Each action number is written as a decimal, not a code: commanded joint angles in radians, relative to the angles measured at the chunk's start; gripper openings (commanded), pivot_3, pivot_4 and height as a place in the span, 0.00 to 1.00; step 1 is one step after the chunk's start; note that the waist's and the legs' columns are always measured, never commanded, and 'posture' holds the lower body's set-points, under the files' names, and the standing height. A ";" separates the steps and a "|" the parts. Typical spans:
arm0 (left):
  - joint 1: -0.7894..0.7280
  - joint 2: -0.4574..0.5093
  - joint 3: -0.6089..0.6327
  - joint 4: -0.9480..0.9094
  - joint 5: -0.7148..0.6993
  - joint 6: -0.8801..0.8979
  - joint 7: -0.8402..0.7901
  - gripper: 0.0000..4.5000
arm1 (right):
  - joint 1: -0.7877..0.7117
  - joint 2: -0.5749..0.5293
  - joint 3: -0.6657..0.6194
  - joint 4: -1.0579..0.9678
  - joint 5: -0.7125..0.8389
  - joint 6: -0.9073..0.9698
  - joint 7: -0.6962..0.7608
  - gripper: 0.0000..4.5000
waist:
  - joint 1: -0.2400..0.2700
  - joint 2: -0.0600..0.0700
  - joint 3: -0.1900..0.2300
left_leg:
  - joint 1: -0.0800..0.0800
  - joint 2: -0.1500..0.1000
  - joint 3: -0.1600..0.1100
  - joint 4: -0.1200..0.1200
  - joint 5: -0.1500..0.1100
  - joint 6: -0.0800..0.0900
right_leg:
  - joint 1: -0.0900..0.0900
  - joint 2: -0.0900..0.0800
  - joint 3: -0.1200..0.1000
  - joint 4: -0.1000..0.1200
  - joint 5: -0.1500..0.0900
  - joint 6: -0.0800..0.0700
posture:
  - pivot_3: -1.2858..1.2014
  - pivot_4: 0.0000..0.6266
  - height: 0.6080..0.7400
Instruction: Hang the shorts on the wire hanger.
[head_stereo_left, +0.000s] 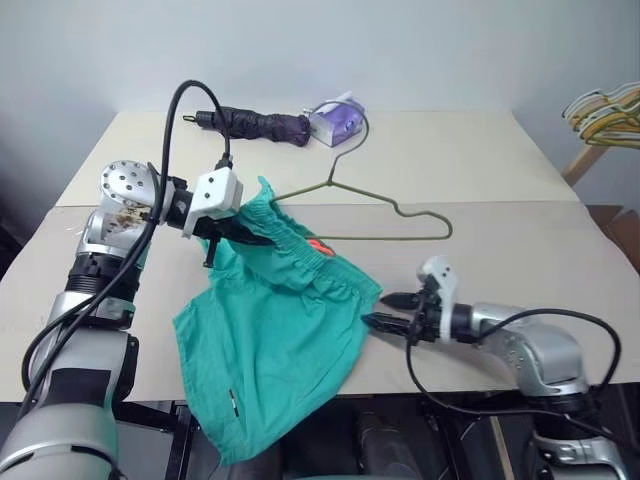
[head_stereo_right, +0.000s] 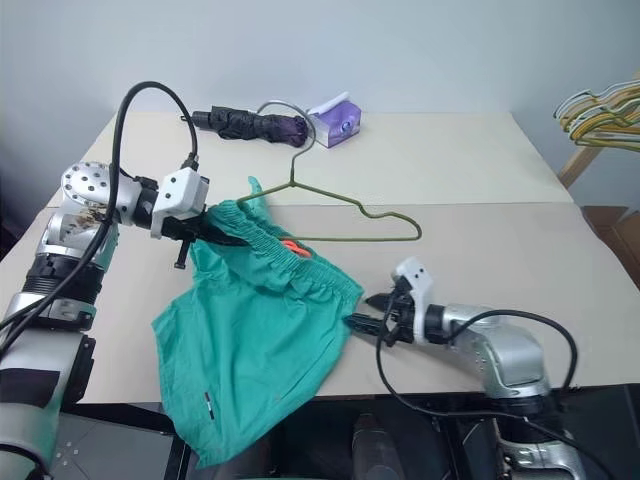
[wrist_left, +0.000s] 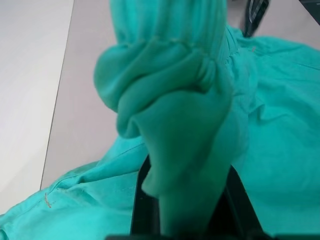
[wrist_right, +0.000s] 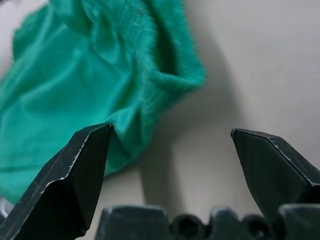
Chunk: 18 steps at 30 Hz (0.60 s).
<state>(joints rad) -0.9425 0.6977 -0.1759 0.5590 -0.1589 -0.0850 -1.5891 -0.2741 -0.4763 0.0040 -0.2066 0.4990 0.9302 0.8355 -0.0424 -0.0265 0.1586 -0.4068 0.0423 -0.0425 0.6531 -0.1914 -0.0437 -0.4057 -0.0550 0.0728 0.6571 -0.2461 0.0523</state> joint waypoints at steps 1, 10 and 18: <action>-0.009 0.010 0.028 -0.035 -0.015 0.005 0.007 0.00 | -0.034 0.014 -0.020 -0.003 0.046 0.026 -0.021 0.91 | 0.000 0.000 0.000 | 0.000 0.000 0.000 0.000 0.000 0.000 | 0.000 0.000 0.000 0.000 0.000 0.000 | 0.53 0.14 1.00; 0.000 0.014 0.030 -0.045 -0.015 0.009 0.013 0.00 | -0.058 0.013 -0.022 0.015 0.089 0.038 -0.031 0.24 | 0.003 0.000 0.000 | -0.001 0.000 0.000 0.000 0.000 0.000 | 0.000 0.000 0.000 0.000 0.000 0.000 | 0.53 0.15 1.00; 0.023 0.060 0.048 -0.043 -0.042 0.021 -0.006 0.00 | -0.069 -0.048 -0.109 0.025 0.111 0.024 -0.055 0.00 | 0.002 0.000 0.000 | -0.001 0.000 0.000 0.000 0.000 0.000 | 0.000 0.000 0.000 -0.001 0.000 0.001 | 0.52 0.16 1.00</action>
<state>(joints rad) -0.9232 0.7232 -0.1687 0.5428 -0.1628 -0.0808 -1.5829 -0.3229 -0.4966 -0.0605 -0.1753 0.6091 0.9674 0.7925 -0.0408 -0.0265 0.1586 -0.4075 0.0422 -0.0428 0.6529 -0.1915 -0.0436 -0.4058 -0.0550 0.0726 0.6566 -0.2465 0.0528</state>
